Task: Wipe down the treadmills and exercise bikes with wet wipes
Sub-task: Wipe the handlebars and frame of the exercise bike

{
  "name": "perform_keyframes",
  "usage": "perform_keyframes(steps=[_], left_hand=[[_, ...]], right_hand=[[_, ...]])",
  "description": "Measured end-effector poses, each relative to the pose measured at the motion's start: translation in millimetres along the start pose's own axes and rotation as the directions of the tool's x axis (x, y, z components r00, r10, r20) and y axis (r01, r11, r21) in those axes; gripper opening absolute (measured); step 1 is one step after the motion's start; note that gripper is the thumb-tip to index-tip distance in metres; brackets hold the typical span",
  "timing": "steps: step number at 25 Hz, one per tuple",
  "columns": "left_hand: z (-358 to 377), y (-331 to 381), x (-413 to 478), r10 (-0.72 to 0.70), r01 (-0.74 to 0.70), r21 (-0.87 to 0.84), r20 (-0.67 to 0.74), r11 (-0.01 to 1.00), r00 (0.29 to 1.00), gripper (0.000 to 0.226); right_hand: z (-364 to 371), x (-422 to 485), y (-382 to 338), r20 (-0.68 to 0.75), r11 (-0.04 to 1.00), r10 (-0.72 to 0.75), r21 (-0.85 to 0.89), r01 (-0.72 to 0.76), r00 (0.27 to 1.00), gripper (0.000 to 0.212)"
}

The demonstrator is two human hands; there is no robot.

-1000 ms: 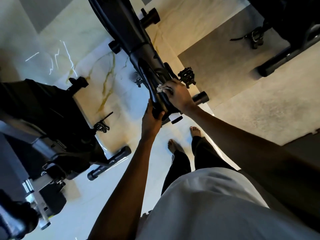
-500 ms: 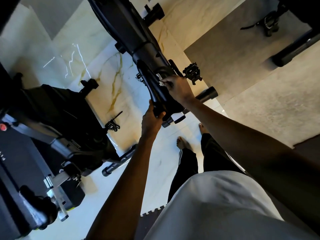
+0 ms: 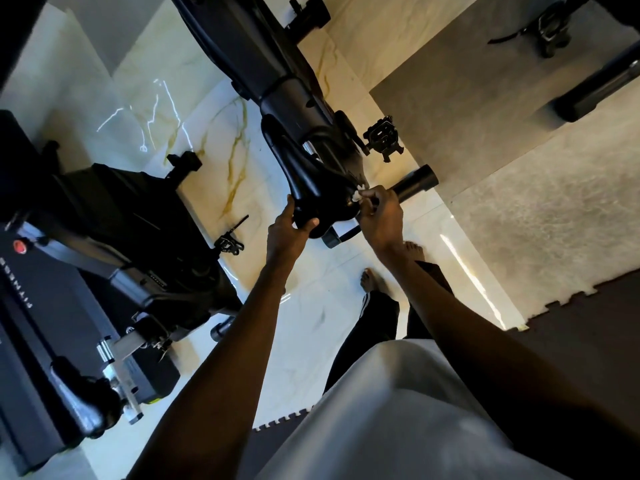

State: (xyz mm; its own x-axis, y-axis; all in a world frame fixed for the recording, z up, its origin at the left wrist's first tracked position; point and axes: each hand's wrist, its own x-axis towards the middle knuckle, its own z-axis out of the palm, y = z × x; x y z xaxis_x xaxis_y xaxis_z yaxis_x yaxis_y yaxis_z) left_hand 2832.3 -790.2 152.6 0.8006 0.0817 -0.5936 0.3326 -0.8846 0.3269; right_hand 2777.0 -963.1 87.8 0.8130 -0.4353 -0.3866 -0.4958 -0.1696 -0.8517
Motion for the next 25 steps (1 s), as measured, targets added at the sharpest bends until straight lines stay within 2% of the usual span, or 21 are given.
perform_keyframes(steps=[4,6,9,10,13,14,17,18,20,22,25], left_hand=[[-5.9,-6.5,6.1,0.030,-0.031,0.057,0.027,0.998,0.999,0.071],[-6.6,-7.6,6.9,0.044,-0.046,0.047,0.029,0.998,0.999,0.067],[-5.1,-17.4,10.9,0.054,-0.055,0.016,0.024,0.998,0.998,0.067],[-4.8,-19.3,11.2,0.053,-0.054,0.016,0.023,0.998,0.998,0.067],[-7.9,-19.5,13.8,0.076,-0.076,0.004,0.030,0.997,0.997,0.065],[-10.6,-19.6,14.2,0.096,-0.096,-0.007,0.033,0.995,0.995,0.063],[-17.4,-26.3,19.2,0.144,-0.142,-0.040,0.058,0.989,0.988,0.058],[-19.1,-27.9,20.8,0.154,-0.151,-0.041,0.074,0.988,0.985,0.057],[-22.0,-31.5,25.7,0.168,-0.166,-0.037,0.099,0.986,0.981,0.058],[-23.8,-37.1,33.4,0.197,-0.191,-0.068,0.100,0.979,0.975,0.058],[-21.8,-44.8,39.0,0.241,-0.231,-0.114,0.085,0.966,0.967,0.058]], right_hand=[[1.1,-14.5,3.6,-0.009,0.988,-0.153,0.011,0.153,0.988,0.014],[2.3,-20.0,6.8,0.051,0.981,-0.189,-0.030,0.191,0.981,0.017],[6.2,-22.2,16.0,0.185,0.920,-0.354,-0.108,0.377,0.917,0.022],[6.0,-20.5,18.6,0.189,0.905,-0.385,-0.113,0.410,0.903,0.021],[10.1,-22.5,13.5,0.056,0.952,-0.277,-0.118,0.282,0.959,0.017],[16.1,-27.2,9.9,0.058,0.954,-0.265,-0.127,0.271,0.962,0.018],[32.6,-48.3,2.9,0.162,0.910,-0.369,-0.136,0.391,0.915,0.015],[33.1,-51.1,4.3,0.135,0.920,-0.356,-0.122,0.372,0.925,0.015],[35.3,-54.7,7.5,-0.003,0.973,-0.224,-0.048,0.224,0.975,0.013],[49.9,-63.7,7.2,-0.133,0.994,-0.098,0.035,0.104,0.986,0.011],[83.6,-78.8,-5.5,-0.260,0.994,-0.031,0.097,0.058,0.965,0.008]])
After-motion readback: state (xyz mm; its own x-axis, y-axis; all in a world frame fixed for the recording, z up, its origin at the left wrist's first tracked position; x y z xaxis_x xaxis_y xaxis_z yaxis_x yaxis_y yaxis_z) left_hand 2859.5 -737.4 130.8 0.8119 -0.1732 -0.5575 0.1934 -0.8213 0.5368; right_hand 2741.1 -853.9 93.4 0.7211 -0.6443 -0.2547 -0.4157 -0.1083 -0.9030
